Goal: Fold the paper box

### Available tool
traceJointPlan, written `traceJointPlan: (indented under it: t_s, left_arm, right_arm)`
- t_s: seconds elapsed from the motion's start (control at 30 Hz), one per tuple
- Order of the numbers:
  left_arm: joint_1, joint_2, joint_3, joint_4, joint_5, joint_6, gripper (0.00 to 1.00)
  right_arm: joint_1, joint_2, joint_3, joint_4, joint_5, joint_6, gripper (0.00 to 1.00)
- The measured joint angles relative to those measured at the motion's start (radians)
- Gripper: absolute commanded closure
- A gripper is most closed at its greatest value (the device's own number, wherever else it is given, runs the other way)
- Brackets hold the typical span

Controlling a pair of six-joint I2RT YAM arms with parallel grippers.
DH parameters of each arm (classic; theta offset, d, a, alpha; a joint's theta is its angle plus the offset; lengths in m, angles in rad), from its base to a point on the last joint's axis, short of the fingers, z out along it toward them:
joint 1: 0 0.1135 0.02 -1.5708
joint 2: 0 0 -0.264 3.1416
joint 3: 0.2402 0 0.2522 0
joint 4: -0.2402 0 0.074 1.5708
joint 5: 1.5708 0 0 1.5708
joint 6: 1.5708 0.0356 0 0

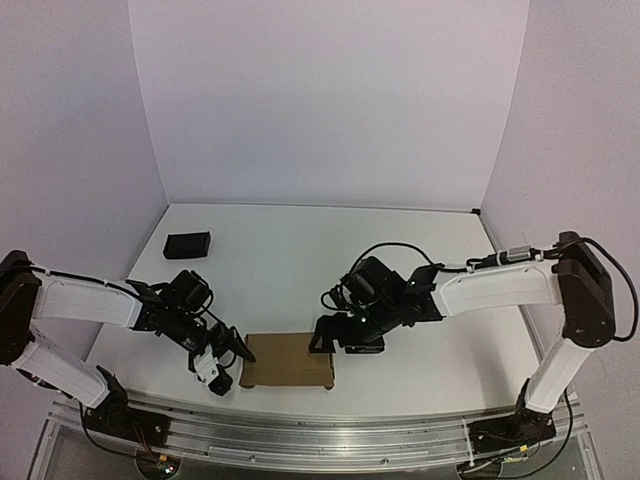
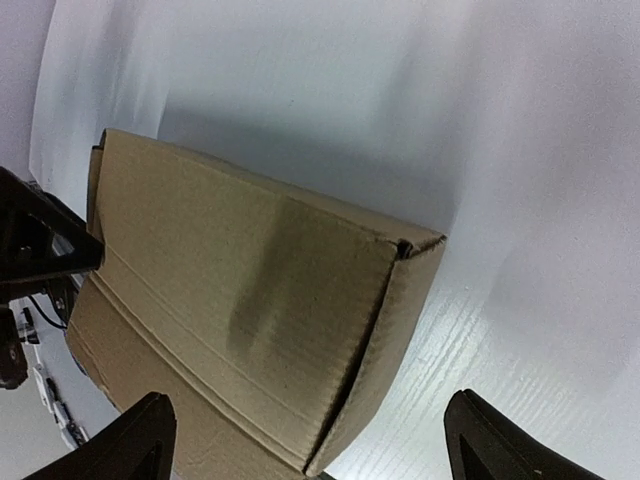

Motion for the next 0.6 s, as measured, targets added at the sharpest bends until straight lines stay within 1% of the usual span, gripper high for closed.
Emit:
traceJointPlan:
  t_s: [0.13,0.2,0.3,0.33,0.4,0.53,0.6]
  left_arm:
    - [0.000,0.003,-0.023,0.043,0.000,0.042,0.33]
    - [0.000,0.003,-0.036,0.066,0.000,0.059,0.34]
    - [0.000,0.003,-0.046,0.093,0.002,0.073,0.27]
    - [0.000,0.003,-0.044,0.094,0.002,0.069,0.27]
    - [-0.003,0.012,-0.026,0.072,0.007,0.025,0.25]
    - [-0.004,0.024,0.020,0.020,-0.005,-0.058,0.24]
    - [-0.003,0.024,0.033,0.002,-0.011,-0.087,0.21]
  right_arm:
    - [-0.026,0.051,-0.010,0.073,-0.064,0.047,0.12]
    - [-0.034,0.078,-0.013,0.096,-0.086,0.065,0.15]
    - [-0.035,0.100,-0.026,0.113,-0.104,0.093,0.21]
    - [-0.035,0.101,-0.035,0.117,-0.105,0.105,0.25]
    - [-0.035,0.101,-0.050,0.131,-0.109,0.131,0.32]
    - [-0.035,0.098,-0.058,0.159,-0.108,0.175,0.40]
    - [-0.035,0.098,-0.058,0.164,-0.109,0.189,0.44]
